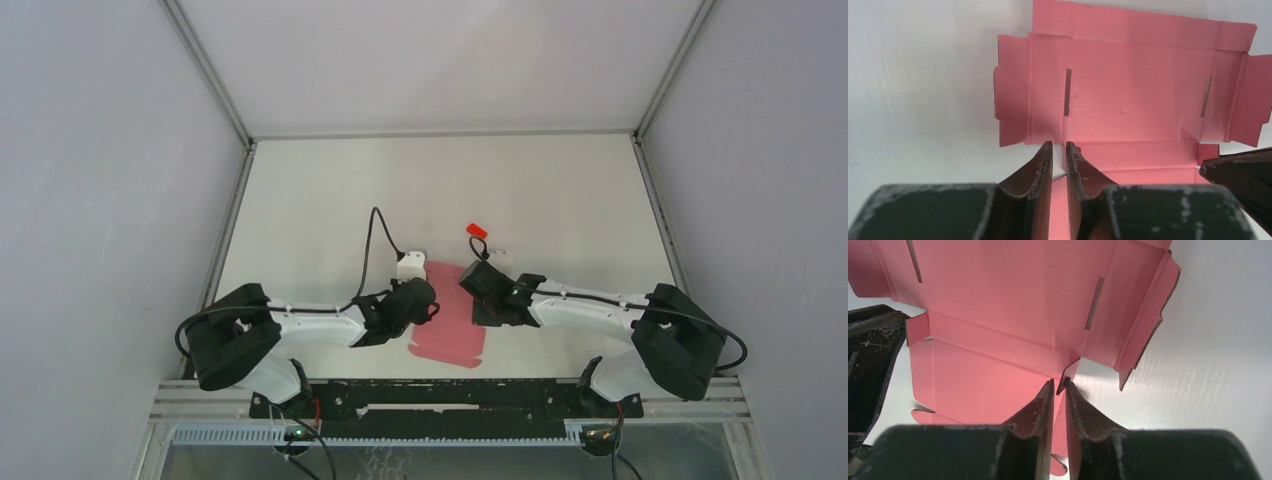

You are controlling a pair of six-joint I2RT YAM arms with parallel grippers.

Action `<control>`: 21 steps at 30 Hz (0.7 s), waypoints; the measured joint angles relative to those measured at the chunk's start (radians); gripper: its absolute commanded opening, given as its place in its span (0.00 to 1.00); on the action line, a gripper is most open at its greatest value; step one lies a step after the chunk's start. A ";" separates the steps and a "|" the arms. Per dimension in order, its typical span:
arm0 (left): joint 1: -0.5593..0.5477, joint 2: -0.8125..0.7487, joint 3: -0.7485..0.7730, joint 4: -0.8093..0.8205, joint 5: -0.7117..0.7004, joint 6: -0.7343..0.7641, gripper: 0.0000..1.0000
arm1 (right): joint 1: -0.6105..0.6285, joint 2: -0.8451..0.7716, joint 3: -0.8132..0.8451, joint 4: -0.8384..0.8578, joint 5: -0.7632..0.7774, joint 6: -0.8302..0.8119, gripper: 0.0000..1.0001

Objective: Fold the paper box
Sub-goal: Fold the paper box at the center of the board.

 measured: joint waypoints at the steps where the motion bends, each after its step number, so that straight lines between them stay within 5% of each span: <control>1: 0.000 0.001 0.001 0.000 0.002 0.000 0.20 | 0.002 0.003 0.003 0.000 0.002 -0.001 0.22; 21: 0.000 0.052 0.028 0.001 0.022 0.002 0.18 | 0.015 0.068 0.035 0.010 0.014 -0.011 0.23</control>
